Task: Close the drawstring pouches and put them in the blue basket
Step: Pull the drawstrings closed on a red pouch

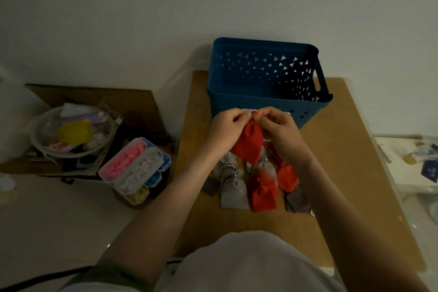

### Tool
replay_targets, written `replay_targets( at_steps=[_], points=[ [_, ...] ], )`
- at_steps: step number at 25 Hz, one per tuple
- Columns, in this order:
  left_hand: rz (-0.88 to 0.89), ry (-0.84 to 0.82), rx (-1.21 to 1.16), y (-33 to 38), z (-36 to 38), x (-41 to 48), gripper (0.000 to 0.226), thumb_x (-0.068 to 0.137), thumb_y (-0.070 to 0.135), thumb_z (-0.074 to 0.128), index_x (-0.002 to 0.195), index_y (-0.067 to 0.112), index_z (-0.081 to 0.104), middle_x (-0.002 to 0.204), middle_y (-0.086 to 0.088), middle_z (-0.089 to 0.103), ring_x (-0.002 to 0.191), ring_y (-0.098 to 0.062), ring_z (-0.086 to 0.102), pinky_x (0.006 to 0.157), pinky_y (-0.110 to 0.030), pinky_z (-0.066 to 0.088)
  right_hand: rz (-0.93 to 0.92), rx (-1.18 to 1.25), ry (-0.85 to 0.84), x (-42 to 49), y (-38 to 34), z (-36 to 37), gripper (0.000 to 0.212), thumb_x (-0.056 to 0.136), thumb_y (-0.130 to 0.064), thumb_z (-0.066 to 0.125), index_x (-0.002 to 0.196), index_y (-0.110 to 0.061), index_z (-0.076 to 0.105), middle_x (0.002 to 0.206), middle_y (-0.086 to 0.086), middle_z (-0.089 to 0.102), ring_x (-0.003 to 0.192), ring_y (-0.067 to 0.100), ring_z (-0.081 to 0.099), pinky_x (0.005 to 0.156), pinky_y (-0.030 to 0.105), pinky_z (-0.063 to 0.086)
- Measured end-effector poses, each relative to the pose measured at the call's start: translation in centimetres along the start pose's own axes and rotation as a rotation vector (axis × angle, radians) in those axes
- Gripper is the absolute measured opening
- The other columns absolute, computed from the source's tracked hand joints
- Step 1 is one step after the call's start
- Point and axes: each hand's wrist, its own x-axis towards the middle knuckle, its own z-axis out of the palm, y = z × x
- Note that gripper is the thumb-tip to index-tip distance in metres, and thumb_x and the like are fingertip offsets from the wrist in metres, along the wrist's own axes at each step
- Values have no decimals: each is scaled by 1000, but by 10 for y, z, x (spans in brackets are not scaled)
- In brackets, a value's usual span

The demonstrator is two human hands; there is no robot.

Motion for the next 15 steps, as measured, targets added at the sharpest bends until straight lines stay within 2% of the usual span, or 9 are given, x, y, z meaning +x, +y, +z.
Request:
replay_targets(
  at_steps=[2, 4, 7, 10, 13, 15],
  points=[
    [-4, -9, 38, 2, 0, -2, 23, 97, 32, 50, 95, 18, 68, 83, 5, 65, 80, -8, 61, 67, -21, 40, -18, -34, 34, 0, 2, 1, 11, 92, -8, 57, 94, 2, 60, 71, 3, 60, 59, 8, 54, 56, 19, 43],
    [-31, -60, 4, 5, -1, -6, 22, 94, 36, 55, 95, 19, 69, 84, 5, 66, 83, -10, 62, 70, -23, 44, -41, -75, 48, 0, 3, 0, 10, 94, -2, 54, 99, 4, 59, 74, -1, 63, 63, 5, 58, 59, 16, 47],
    [-143, -153, -213, 9, -6, -9, 13, 87, 32, 66, 86, 21, 71, 83, 0, 70, 82, -12, 65, 77, -30, 50, -79, -207, 29, 0, 7, -3, 16, 95, -5, 52, 105, 5, 60, 93, 10, 65, 82, 16, 62, 72, 23, 52],
    [-190, -137, -247, 10, -8, -9, 14, 86, 31, 68, 78, 21, 71, 75, 0, 68, 75, -12, 64, 75, -32, 50, -94, -293, 47, 0, 7, 0, 19, 96, -6, 51, 108, 4, 62, 98, 11, 66, 88, 14, 64, 76, 21, 52],
    [-184, -123, -208, 10, -10, -8, 28, 86, 39, 65, 71, 16, 65, 63, 4, 59, 64, -9, 57, 64, -29, 43, -30, -223, 1, 5, 5, -1, 23, 94, -13, 54, 107, 4, 62, 99, 20, 66, 87, 22, 64, 78, 30, 53],
    [-158, -179, -156, 10, -12, -7, 40, 86, 45, 64, 74, 6, 63, 65, -3, 55, 63, -14, 52, 63, -32, 39, 51, -46, -96, 7, 4, -6, 26, 90, -17, 54, 102, 5, 61, 93, 20, 66, 83, 25, 64, 78, 31, 53]
  ],
)
